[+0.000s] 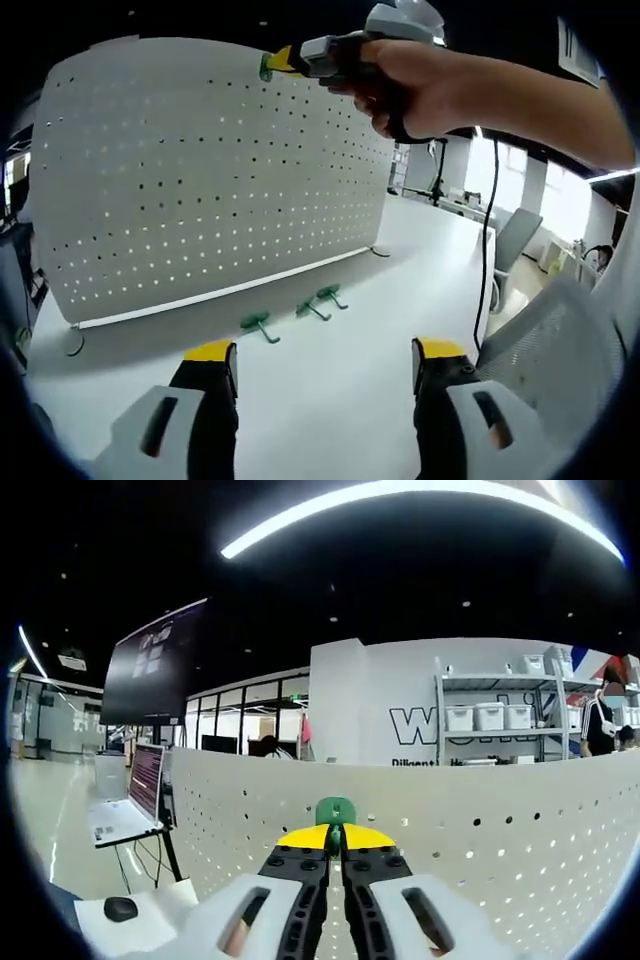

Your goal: Insert the hook assembly into the mounting plate slot until the hook locks in place.

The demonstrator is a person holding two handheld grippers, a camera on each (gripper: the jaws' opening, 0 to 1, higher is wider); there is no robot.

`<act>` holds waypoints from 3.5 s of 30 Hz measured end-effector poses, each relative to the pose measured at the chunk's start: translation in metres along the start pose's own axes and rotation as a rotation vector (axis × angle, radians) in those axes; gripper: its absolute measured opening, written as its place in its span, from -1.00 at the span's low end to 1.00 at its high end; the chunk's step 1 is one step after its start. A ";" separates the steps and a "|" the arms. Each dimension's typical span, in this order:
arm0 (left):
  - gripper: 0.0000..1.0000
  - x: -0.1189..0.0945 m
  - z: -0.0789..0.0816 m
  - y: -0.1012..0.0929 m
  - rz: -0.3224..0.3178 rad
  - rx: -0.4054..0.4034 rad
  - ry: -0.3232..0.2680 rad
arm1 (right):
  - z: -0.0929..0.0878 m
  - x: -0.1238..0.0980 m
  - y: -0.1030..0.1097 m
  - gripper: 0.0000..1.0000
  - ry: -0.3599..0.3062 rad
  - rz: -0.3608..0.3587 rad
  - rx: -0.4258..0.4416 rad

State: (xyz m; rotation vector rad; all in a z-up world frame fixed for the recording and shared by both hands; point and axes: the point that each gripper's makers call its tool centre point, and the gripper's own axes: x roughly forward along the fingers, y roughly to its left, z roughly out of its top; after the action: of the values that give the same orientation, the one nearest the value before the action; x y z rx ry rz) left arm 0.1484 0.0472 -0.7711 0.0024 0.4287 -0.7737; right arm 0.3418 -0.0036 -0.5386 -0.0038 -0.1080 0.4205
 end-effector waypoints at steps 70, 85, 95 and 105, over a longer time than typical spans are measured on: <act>0.35 -0.004 -0.002 -0.002 -0.015 -0.063 -0.004 | -0.016 0.025 -0.003 -0.97 -0.002 -0.310 0.175; 0.34 -0.003 -0.001 -0.002 -0.022 -0.066 -0.011 | -0.019 0.025 -0.002 -0.94 0.015 -0.345 0.189; 0.34 -0.003 -0.001 -0.002 -0.021 -0.063 -0.010 | -0.019 0.023 -0.001 -0.94 0.023 -0.321 0.171; 0.34 -0.002 -0.002 -0.002 -0.020 -0.064 -0.005 | -0.023 0.022 0.007 -0.70 0.051 -0.217 0.140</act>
State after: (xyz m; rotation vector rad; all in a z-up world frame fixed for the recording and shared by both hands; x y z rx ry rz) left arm 0.1449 0.0478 -0.7716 -0.0638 0.4487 -0.7792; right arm 0.3613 0.0122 -0.5592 0.1335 -0.0277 0.2104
